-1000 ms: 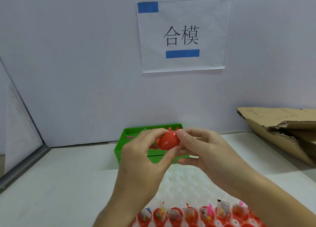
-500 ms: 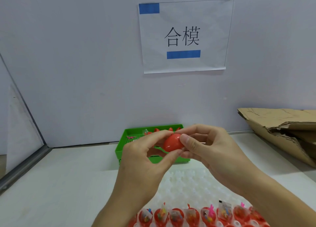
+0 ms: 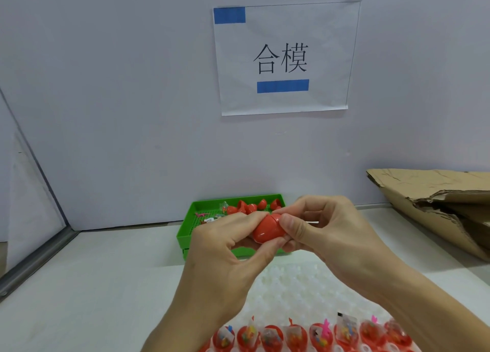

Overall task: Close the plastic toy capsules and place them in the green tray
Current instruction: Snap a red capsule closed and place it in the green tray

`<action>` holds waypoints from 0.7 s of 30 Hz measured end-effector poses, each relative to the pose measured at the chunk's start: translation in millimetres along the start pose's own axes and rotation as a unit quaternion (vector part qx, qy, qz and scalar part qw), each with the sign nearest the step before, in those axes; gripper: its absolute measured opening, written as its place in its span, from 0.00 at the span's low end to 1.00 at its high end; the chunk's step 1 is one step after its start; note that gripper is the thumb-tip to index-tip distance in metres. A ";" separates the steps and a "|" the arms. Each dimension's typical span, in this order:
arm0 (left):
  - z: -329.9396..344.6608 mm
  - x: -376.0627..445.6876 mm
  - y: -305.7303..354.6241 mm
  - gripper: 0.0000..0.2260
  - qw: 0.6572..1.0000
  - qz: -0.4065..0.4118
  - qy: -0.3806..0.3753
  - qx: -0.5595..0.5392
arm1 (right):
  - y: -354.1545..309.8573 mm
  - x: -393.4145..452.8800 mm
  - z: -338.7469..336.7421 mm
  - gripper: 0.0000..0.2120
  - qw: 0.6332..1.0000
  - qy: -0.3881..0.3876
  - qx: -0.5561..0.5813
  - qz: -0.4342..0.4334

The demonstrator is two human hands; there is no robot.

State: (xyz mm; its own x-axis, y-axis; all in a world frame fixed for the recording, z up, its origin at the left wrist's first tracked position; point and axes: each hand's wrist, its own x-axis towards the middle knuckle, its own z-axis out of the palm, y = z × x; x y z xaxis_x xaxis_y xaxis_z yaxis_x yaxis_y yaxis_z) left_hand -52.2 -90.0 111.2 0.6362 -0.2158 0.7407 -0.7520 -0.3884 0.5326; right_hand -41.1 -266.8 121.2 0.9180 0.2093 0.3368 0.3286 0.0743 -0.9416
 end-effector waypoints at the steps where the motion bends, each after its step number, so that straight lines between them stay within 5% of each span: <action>1: 0.1 0.0 0.2 0.14 1.000 0.004 0.001 0.000 | -0.2 -0.3 -0.1 0.11 1.000 0.001 -0.006 -0.002; 21: 0.7 1.3 5.3 0.12 0.997 -0.064 -0.012 -0.036 | -7.6 -2.9 1.0 0.05 0.997 0.002 -0.071 -0.012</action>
State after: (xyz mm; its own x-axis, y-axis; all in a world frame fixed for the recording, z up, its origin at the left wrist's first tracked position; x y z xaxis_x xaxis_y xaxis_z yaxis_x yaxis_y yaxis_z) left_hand -55.3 -93.0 114.7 0.7315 -0.1909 0.6546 -0.6738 -0.3493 0.6511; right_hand -46.4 -266.9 127.4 0.9103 0.2048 0.3596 0.3783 -0.0597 -0.9237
